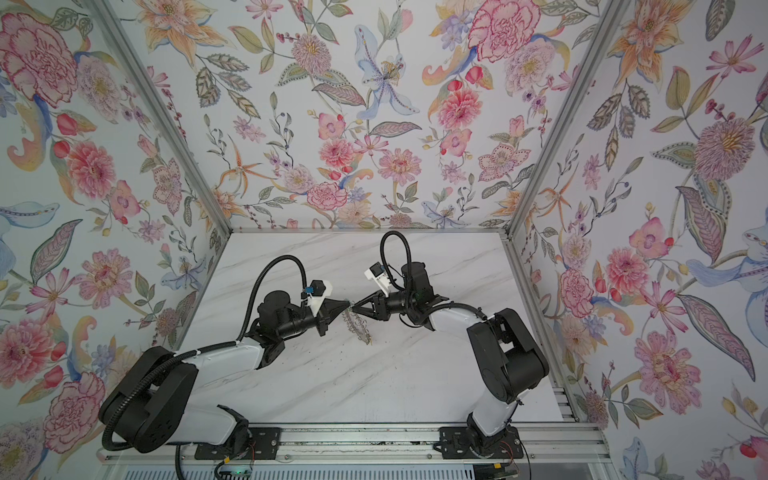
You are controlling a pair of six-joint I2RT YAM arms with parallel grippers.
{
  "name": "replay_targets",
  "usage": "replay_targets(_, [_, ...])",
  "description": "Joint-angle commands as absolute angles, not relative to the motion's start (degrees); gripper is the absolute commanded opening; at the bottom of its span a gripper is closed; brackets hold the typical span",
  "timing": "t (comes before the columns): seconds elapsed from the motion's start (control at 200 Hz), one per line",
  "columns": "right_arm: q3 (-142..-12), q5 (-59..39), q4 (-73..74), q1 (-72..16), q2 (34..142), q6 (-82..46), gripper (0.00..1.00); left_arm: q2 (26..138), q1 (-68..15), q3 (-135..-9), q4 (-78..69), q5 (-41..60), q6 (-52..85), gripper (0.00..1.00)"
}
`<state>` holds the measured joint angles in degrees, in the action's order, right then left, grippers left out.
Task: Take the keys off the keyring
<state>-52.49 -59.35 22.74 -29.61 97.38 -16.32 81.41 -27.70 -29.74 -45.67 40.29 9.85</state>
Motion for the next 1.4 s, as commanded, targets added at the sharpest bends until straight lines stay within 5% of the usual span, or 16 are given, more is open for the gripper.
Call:
replay_targets(0.0, [-54.00, -60.90, 24.23, -30.43, 97.39, -16.37, 0.22, 80.33, -27.16, -29.36, -47.81, 40.86, 10.12, 0.00])
replay_targets(0.425, [-54.50, -60.31, 28.07, -31.06, 99.55, -18.76, 0.24, 80.92, -27.21, -29.37, -48.52, 42.00, 10.61, 0.00])
replay_targets(1.396, [-50.37, -56.55, 31.62, -28.95, 97.88, -22.21, 0.02, 78.21, -26.85, -27.53, -49.13, 38.96, 10.37, 0.00])
